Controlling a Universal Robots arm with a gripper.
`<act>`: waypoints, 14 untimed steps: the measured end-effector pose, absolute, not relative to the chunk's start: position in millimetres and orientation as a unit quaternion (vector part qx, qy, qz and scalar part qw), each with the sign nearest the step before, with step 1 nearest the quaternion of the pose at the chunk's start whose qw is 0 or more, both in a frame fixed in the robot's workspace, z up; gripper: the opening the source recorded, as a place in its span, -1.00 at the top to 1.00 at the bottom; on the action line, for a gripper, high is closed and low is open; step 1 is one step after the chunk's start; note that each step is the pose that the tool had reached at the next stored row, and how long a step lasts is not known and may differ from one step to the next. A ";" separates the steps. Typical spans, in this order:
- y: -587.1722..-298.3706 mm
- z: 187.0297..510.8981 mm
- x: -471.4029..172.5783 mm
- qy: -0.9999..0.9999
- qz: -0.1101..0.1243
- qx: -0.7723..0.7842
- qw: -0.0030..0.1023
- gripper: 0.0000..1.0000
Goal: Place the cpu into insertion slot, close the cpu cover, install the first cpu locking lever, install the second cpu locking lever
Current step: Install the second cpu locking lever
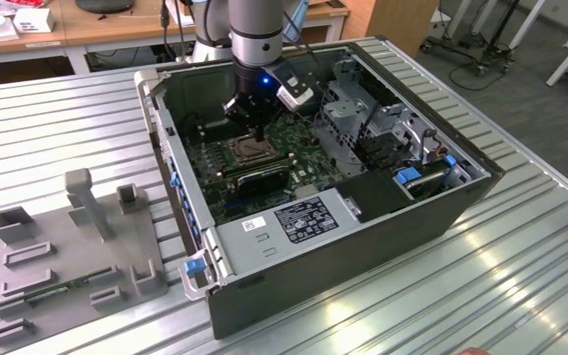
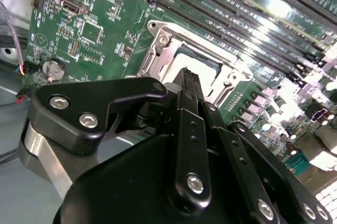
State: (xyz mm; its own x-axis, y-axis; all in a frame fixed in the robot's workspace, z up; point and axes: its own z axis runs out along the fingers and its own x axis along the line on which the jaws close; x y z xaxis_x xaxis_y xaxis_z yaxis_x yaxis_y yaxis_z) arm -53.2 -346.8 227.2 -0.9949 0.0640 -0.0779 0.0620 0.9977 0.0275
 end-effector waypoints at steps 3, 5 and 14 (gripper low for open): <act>-348.8 227.2 -53.2 0.999 0.013 0.032 0.039 0.79; -349.0 227.2 -53.2 0.999 0.013 0.032 0.039 0.79; -349.1 230.5 -53.2 0.999 0.013 0.032 0.039 0.79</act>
State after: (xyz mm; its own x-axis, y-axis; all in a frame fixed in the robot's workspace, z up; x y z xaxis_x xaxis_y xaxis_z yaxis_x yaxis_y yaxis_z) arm -53.2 -349.1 230.5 -0.9949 0.0641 -0.0780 0.0621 0.9977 0.0275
